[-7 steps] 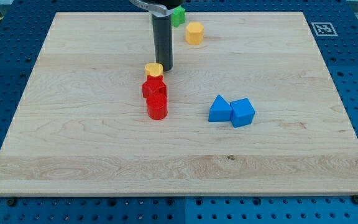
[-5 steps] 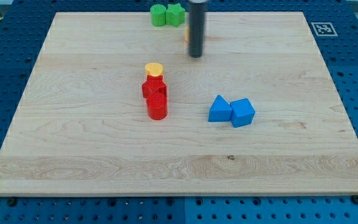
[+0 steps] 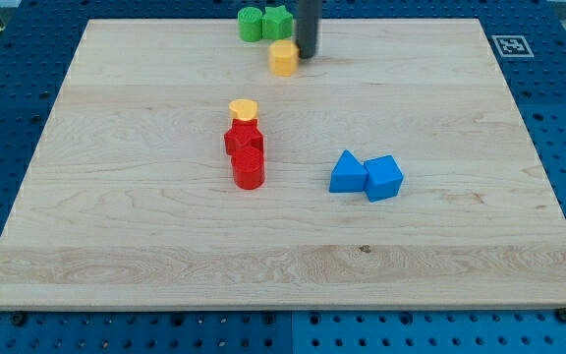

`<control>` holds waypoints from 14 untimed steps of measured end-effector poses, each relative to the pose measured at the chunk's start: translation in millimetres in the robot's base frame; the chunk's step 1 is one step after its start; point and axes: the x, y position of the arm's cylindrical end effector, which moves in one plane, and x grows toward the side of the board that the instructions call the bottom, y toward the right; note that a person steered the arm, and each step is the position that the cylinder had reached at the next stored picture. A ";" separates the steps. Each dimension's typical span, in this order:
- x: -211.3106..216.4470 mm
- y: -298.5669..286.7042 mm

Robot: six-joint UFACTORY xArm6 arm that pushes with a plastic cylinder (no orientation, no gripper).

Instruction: Move the yellow hexagon above to the yellow heart

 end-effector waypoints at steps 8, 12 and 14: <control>31.0 -72.3; 20.6 -39.2; 68.2 -38.5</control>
